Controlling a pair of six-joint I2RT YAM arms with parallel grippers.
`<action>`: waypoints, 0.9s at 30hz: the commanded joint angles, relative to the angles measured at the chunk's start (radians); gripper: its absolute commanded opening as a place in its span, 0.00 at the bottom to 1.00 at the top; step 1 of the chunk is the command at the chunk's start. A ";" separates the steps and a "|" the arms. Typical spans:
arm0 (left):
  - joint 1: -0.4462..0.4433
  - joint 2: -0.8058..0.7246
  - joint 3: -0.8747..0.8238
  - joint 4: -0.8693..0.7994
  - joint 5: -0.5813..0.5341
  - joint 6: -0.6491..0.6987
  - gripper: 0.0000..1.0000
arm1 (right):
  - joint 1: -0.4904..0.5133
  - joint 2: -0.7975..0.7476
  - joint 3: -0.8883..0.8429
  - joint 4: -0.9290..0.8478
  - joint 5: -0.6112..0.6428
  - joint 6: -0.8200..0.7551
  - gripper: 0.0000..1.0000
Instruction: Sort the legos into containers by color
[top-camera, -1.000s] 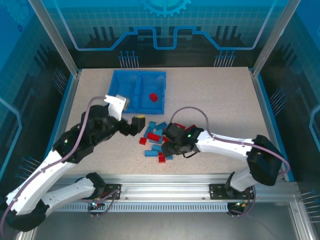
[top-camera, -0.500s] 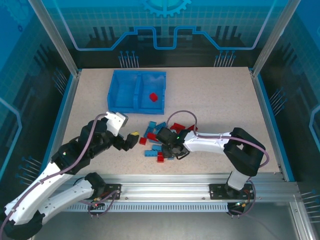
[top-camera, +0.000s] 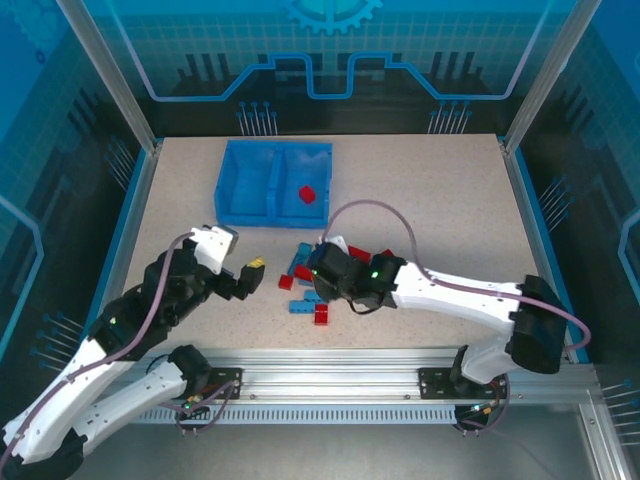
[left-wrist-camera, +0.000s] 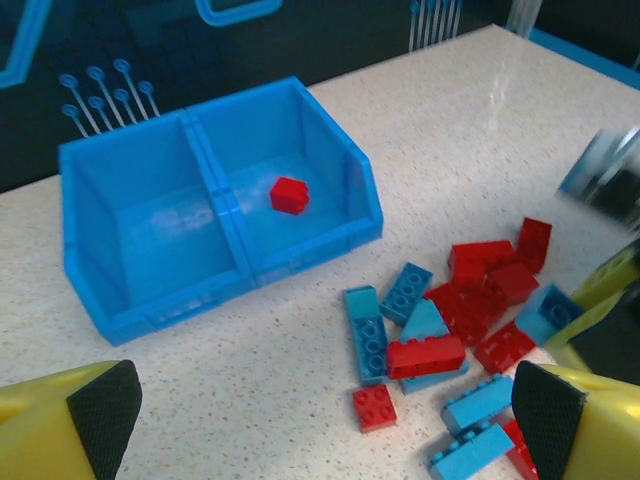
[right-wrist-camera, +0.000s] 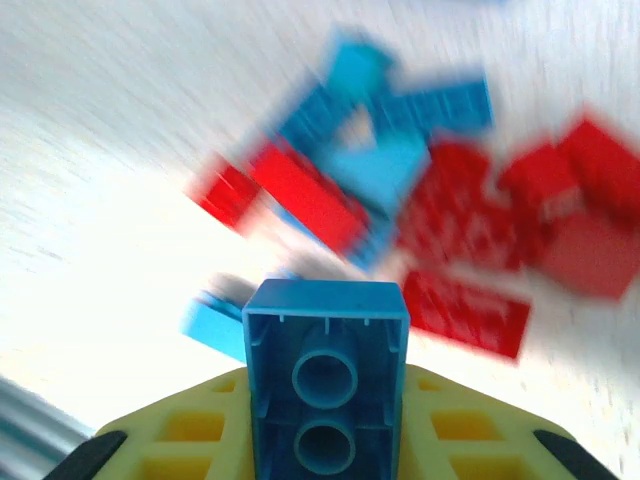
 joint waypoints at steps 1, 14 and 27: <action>0.024 -0.077 -0.023 0.035 -0.081 -0.037 0.99 | -0.014 0.047 0.154 0.060 0.060 -0.197 0.26; 0.090 -0.172 -0.033 0.003 -0.151 -0.041 0.99 | -0.198 0.780 1.055 -0.037 -0.115 -0.342 0.27; 0.140 -0.130 -0.033 0.012 -0.072 -0.045 0.99 | -0.259 1.291 1.634 -0.021 -0.197 -0.457 0.40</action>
